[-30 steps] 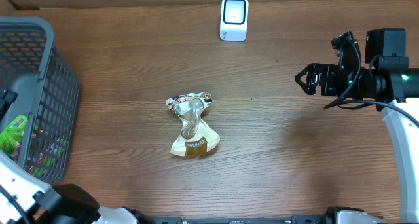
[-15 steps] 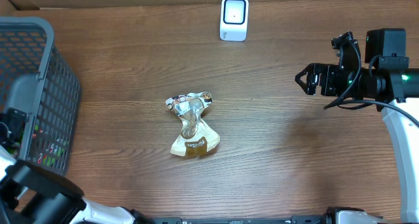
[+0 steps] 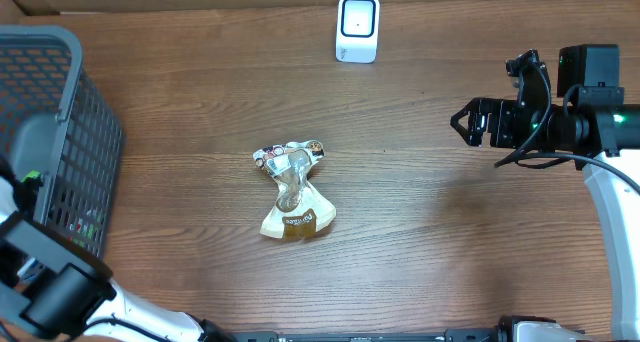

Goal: Scan the item barcode
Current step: 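Reach the left gripper back into the basket and grasp the green bag, then place the green snack bag beside the tan bag and release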

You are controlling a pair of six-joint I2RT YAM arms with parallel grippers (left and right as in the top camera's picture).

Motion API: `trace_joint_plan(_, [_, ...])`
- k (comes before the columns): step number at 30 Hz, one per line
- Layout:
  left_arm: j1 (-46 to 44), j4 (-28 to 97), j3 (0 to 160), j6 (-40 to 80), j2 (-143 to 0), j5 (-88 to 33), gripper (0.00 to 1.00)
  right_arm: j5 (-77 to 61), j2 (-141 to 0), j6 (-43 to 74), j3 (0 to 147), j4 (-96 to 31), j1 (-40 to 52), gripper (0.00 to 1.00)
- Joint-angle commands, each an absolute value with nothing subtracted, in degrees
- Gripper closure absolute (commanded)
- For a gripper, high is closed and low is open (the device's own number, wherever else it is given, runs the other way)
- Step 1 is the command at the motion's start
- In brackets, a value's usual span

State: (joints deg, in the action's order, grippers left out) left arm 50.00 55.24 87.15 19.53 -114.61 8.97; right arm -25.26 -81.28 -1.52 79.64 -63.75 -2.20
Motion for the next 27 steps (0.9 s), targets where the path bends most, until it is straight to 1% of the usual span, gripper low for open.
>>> trace_joint_plan(1, [48.4, 55.2, 86.3, 19.7, -119.0, 9.6, 0.05, -25.6, -81.1, -1.9, 81.0, -63.8, -1.9, 0.0])
trace_joint_plan(2, [48.1, 55.2, 86.3, 19.7, -119.8, 9.6, 0.09, -25.6, -81.1, -1.9, 81.0, -63.8, -1.9, 0.0])
trace_joint_plan(3, [47.9, 55.2, 86.3, 19.7, -120.4, 9.6, 0.16, -25.6, -81.1, -1.9, 81.0, -63.8, -1.9, 0.0])
trace_joint_plan(4, [47.7, 55.3, 86.3, 19.7, -120.7, 9.6, 0.25, -25.6, -81.1, -1.9, 81.0, -63.8, -1.9, 0.0])
trace_joint_plan(5, [47.6, 55.4, 86.3, 19.6, -120.7, 9.6, 0.39, -25.6, -81.1, -1.9, 81.0, -63.8, -1.9, 0.0])
trace_joint_plan(6, [47.6, 55.3, 86.3, 19.3, -120.7, 9.6, 0.62, -25.6, -81.1, -1.9, 81.0, -63.8, -1.9, 0.0])
trace_joint_plan(7, [47.6, 55.3, 86.4, 19.3, -120.5, 9.6, 0.79, -25.6, -81.1, -1.9, 81.0, -63.8, -1.9, 0.0])
trace_joint_plan(8, [47.6, 55.3, 86.5, 19.3, -120.4, 9.6, 0.9, -25.6, -81.1, -1.9, 81.0, -63.7, -1.9, 0.0])
trace_joint_plan(9, [47.6, 55.4, 86.6, 19.3, -120.2, 9.6, 0.96, -25.6, -81.1, -1.9, 81.0, -63.7, -1.9, 0.0])
trace_joint_plan(14, [47.6, 58.8, 91.1, 19.8, -118.1, 8.8, 0.96, -25.6, -81.1, -1.9, 81.0, -63.7, -1.9, 0.0])
trace_joint_plan(19, [47.2, 65.8, 101.8, 20.2, -113.6, 7.5, 0.96, -25.6, -81.1, -1.9, 81.0, -63.7, -1.9, 0.0])
trace_joint_plan(25, [45.7, 75.6, 118.5, 20.3, -103.3, 7.4, 0.96, -25.6, -81.1, -1.9, 81.0, -63.9, -1.9, 0.0])
trace_joint_plan(27, [44.3, 76.6, 122.2, 19.6, -99.1, 7.4, 0.96, -25.6, -81.1, -1.9, 81.0, -64.0, -1.9, 0.0])
